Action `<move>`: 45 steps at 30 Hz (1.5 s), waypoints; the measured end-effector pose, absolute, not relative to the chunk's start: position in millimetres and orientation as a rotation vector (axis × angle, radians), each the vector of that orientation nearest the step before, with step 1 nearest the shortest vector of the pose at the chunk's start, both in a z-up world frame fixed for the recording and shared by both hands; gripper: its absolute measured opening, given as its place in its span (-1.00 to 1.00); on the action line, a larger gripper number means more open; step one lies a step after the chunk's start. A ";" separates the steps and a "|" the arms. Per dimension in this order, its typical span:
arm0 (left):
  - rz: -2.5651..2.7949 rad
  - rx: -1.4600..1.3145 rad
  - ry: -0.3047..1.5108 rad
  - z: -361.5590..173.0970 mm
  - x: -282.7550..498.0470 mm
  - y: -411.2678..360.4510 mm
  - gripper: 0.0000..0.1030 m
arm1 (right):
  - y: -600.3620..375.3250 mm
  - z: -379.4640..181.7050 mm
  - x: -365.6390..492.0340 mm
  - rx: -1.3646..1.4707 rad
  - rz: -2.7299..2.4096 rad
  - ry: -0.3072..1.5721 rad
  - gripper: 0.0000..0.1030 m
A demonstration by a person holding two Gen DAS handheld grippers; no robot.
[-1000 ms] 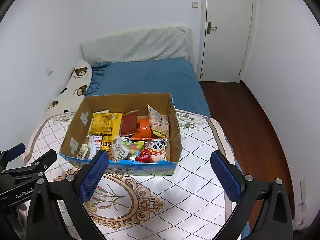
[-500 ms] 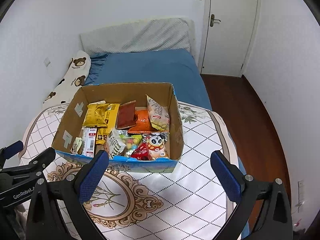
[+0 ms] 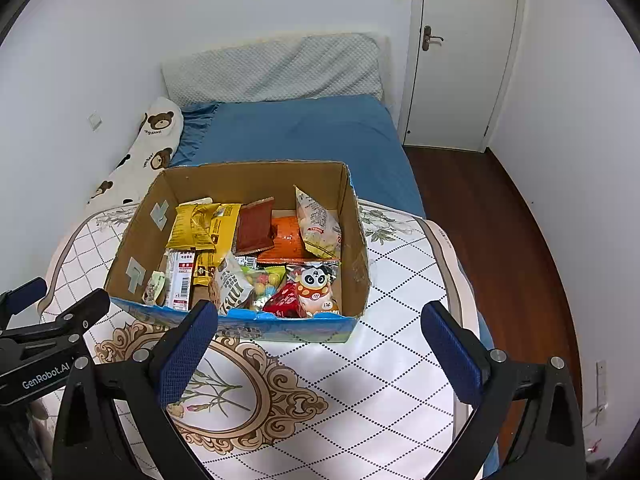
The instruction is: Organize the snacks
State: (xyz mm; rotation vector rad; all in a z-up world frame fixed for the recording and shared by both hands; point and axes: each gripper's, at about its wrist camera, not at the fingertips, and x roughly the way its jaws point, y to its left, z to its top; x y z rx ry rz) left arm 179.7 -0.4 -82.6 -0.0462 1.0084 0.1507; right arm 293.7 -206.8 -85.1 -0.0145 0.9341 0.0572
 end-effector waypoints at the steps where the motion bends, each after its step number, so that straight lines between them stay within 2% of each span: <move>1: 0.150 -0.048 1.008 -82.4 179.8 -0.2 1.00 | -207.2 -83.5 293.3 -0.013 0.056 0.934 1.00; 45: 0.126 -0.041 1.006 -72.8 175.0 -8.3 1.00 | -215.4 -80.0 285.4 0.030 0.045 0.936 1.00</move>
